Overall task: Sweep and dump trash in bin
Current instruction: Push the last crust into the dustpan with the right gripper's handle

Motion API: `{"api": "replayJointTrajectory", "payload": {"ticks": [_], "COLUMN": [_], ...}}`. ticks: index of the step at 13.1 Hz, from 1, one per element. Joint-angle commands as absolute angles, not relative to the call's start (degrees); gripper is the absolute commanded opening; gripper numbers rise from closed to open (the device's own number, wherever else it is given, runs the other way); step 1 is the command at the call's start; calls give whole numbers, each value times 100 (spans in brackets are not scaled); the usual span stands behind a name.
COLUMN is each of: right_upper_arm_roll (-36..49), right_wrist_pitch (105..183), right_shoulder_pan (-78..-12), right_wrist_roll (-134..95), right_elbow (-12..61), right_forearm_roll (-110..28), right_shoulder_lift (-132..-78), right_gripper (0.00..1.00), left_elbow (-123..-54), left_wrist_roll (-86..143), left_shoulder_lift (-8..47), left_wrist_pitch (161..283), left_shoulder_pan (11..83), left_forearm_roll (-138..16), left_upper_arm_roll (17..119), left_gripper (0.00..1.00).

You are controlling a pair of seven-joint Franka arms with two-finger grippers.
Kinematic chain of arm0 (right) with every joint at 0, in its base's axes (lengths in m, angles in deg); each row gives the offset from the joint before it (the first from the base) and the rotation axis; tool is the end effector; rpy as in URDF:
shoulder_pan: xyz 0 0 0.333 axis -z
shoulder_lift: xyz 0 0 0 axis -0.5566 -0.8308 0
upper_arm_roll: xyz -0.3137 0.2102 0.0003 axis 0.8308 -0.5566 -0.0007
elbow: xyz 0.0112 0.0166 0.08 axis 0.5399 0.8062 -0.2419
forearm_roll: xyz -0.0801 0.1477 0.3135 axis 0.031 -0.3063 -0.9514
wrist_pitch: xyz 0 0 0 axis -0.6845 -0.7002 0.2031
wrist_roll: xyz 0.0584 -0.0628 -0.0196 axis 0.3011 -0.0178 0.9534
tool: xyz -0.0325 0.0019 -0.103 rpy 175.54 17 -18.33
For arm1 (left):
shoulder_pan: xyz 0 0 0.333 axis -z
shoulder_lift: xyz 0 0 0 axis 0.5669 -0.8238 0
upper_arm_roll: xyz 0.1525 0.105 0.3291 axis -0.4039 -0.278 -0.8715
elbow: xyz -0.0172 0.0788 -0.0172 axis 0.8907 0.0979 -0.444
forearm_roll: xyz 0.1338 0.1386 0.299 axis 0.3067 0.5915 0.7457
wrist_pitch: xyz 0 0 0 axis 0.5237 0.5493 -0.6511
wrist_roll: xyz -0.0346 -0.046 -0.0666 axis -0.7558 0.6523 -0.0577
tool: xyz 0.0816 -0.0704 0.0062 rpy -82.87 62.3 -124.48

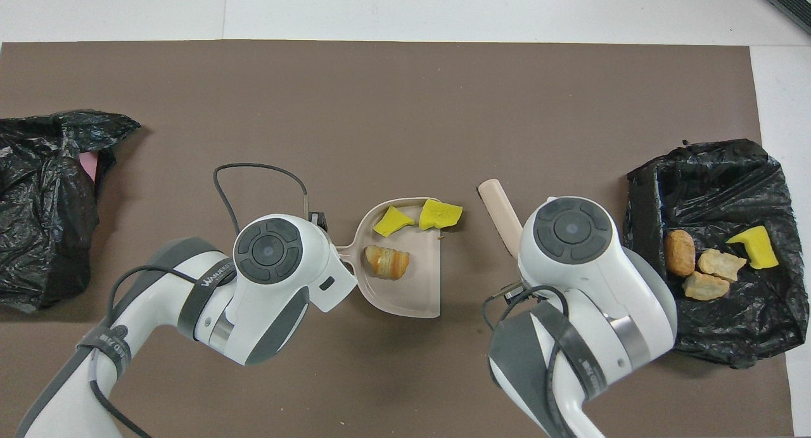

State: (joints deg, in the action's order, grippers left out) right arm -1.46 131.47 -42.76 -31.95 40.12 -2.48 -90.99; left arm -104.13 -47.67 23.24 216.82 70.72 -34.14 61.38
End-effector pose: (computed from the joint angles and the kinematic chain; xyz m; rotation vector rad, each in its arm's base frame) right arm 0.4490 0.1903 0.4824 2.8751 0.6006 -0.3323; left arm 0.4476 -0.2873 0.4341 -2.0988 2.2816 -0.0596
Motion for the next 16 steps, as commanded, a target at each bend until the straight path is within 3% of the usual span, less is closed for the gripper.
{"api": "replayJointTrajectory", "payload": {"ticks": [1,9,16], "right_upper_arm_roll": [-243,-270,-252], "right_wrist_pitch": [13333,13415,11870], "right_shoulder_pan": [-4358,-4762,-4638], "right_wrist_roll": [-3077,-3454,-5279], "right_elbow": [3552,3746,3780], "right_forearm_roll": [-33,-1905,-1431], "right_shoulder_lift": [-9822,-9778,-8418], "right_gripper": [0,0,0], "left_elbow": [-10579,-10544,-10351], "left_wrist_roll": [-4438,-4534,-4754], "left_shoulder_lift": [2479,2453,2269], "left_wrist_pitch": [21749,21775,21828], "left_shoulder_pan": [7171,7110,6575], "left_forearm_roll": [-3474,-3474,-3543], "left_upper_arm_roll": [6076,6068,6094], "left_gripper": [0,0,0]}}
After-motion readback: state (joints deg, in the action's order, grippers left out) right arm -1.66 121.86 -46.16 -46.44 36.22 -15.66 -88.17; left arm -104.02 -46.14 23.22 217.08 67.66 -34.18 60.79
